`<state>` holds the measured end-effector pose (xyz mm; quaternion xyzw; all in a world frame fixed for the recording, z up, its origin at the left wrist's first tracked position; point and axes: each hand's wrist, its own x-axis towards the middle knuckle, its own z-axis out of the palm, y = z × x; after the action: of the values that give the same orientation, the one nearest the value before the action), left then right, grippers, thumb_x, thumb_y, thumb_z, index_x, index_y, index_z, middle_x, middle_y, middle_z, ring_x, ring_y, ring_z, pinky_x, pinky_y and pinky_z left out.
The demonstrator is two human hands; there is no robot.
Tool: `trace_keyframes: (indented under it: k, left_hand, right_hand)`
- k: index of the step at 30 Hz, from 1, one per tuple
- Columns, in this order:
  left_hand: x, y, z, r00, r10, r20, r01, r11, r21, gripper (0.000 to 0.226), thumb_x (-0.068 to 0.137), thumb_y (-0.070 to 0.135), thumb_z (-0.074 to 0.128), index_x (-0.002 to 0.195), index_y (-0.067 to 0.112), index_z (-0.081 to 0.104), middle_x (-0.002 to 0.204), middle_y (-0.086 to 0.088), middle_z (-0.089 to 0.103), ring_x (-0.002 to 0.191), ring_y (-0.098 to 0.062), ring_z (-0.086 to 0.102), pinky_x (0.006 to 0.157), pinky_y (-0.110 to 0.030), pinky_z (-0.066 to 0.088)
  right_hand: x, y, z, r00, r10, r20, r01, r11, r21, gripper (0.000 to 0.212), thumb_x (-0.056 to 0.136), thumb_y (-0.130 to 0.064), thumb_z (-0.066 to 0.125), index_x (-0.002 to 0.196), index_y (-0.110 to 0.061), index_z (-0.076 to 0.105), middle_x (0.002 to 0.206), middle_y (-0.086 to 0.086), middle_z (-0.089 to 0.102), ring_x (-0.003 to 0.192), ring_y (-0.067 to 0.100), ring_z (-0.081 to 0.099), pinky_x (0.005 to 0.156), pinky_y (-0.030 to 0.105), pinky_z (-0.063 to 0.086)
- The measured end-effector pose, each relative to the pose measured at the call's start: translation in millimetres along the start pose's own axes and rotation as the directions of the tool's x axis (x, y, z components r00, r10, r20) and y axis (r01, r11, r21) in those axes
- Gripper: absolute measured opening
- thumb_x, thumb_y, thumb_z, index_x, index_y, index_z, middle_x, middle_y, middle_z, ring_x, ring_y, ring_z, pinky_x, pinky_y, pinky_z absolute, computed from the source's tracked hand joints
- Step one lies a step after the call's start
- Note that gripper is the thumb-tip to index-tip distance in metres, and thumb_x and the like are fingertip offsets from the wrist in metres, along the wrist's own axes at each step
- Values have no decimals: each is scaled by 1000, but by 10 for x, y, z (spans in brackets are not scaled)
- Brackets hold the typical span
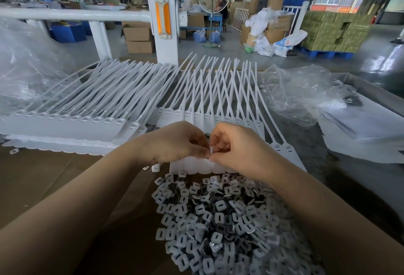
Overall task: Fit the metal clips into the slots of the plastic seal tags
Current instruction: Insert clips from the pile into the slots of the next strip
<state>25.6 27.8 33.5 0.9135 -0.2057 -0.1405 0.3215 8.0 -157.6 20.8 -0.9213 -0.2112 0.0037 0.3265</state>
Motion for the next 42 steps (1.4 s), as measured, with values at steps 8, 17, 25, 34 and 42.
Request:
trace_keyframes:
  k: [8, 17, 25, 34, 42]
  left_hand:
    - [-29, 5, -59, 991, -96, -95, 77, 979, -189, 8, 87, 28, 70, 88, 21, 74, 82, 5, 72, 84, -8, 64, 80, -26, 46]
    - [2, 49, -6, 989, -58, -135, 43, 993, -112, 8, 89, 30, 67, 83, 26, 70, 71, 11, 66, 60, 6, 54, 59, -10, 40]
    - [90, -18, 109, 923, -245, -297, 190, 961, -203, 14, 91, 25, 67, 88, 12, 71, 71, 2, 60, 65, -10, 51, 57, -22, 37]
    - [123, 51, 165, 898, -270, -347, 296, 955, 23, 19, 89, 38, 65, 78, 23, 67, 75, 3, 67, 73, -14, 59, 99, -49, 45]
    - [120, 77, 108, 918, -266, -293, 291, 956, 45, 24, 87, 37, 70, 70, 22, 64, 67, 7, 62, 66, -11, 53, 100, -49, 44]
  right_hand:
    - [31, 16, -18, 994, 82, -71, -73, 989, 127, 8, 92, -27, 66, 87, -30, 71, 80, -9, 71, 72, 11, 67, 64, 25, 55]
    - [46, 52, 47, 993, 117, -31, -114, 989, 98, 13, 97, -28, 55, 89, -25, 64, 81, 0, 71, 46, -2, 49, 44, 12, 37]
    - [84, 130, 16, 974, 206, -99, -209, 978, -16, 10, 96, -35, 59, 87, -31, 56, 80, -10, 62, 63, 4, 57, 56, 22, 44]
    - [97, 142, 41, 973, 215, -89, -219, 975, -31, 11, 94, -41, 61, 93, -30, 59, 77, -10, 61, 58, 3, 53, 53, 21, 37]
    - [97, 144, 41, 974, 212, -84, -215, 976, -21, 11, 94, -40, 61, 95, -29, 60, 80, -11, 61, 62, 4, 56, 56, 23, 41]
